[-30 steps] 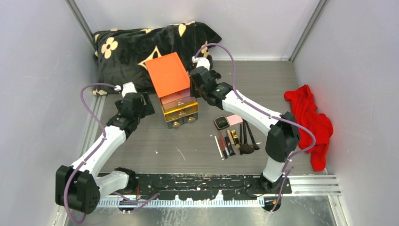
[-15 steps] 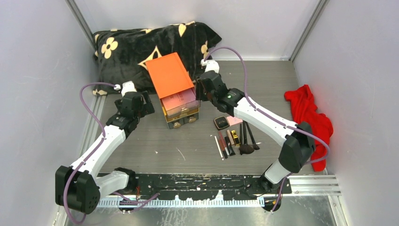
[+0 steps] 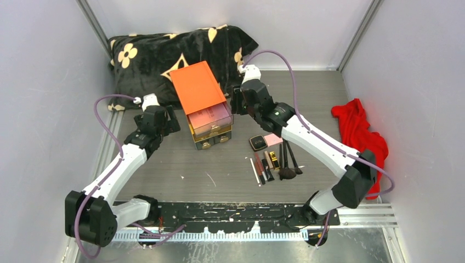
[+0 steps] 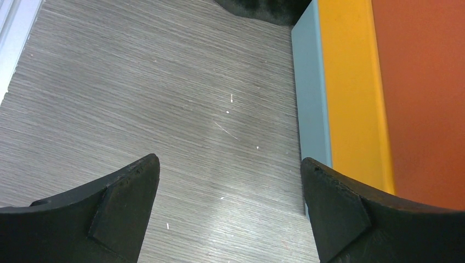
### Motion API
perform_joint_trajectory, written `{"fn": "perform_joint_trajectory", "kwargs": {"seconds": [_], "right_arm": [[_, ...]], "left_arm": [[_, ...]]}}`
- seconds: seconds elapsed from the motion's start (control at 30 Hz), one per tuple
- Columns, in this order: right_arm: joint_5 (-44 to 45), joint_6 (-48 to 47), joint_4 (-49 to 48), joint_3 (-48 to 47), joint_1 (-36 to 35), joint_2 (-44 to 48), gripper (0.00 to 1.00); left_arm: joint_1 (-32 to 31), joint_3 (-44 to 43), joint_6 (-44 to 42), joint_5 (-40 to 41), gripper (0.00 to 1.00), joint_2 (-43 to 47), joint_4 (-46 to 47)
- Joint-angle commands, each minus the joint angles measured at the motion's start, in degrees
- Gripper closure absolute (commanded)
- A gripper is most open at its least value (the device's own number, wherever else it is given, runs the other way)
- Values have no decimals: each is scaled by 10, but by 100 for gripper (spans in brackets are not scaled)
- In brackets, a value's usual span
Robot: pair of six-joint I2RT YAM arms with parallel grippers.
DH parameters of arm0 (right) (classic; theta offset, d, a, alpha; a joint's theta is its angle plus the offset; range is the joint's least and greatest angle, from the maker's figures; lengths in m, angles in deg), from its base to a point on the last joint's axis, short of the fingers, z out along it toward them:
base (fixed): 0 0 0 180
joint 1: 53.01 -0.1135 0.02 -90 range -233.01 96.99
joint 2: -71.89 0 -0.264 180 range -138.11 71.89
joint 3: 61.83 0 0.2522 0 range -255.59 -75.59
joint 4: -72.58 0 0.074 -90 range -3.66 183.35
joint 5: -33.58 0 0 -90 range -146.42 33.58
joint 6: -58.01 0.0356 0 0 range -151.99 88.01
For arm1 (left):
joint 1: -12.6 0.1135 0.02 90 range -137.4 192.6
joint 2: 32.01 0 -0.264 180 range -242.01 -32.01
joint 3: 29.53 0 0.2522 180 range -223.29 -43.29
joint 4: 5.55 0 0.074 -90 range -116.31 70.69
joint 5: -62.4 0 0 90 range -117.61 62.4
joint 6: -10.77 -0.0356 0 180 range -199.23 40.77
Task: Organize the makeup
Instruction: Pick up the makeup from the center of the board.
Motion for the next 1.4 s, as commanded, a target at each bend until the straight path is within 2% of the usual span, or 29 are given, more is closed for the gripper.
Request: {"fn": "perform_joint_trajectory", "kwargs": {"seconds": [0.0, 0.13, 0.27, 0.43, 0.83, 1.1, 1.37], "right_arm": [[9, -40, -12, -10, 1, 71, 48], [47, -63, 34, 3, 1, 109, 43], [79, -69, 64, 63, 3, 141, 27], [54, -61, 85, 140, 18, 142, 18], [-79, -63, 31, 179, 83, 44, 17], [-106, -43, 6, 207, 84, -39, 15], [-115, -41, -1, 215, 94, -69, 15]], "left_arm": [[3, -34, -3, 7, 0, -9, 0], [2, -31, -2, 5, 0, -5, 3], [3, -29, 1, 7, 0, -1, 4], [3, -28, 4, -1, 0, 5, 4], [2, -17, 6, -15, 0, 18, 6], [2, -11, 5, -19, 0, 20, 9], [2, -5, 4, -18, 0, 36, 8]]}}
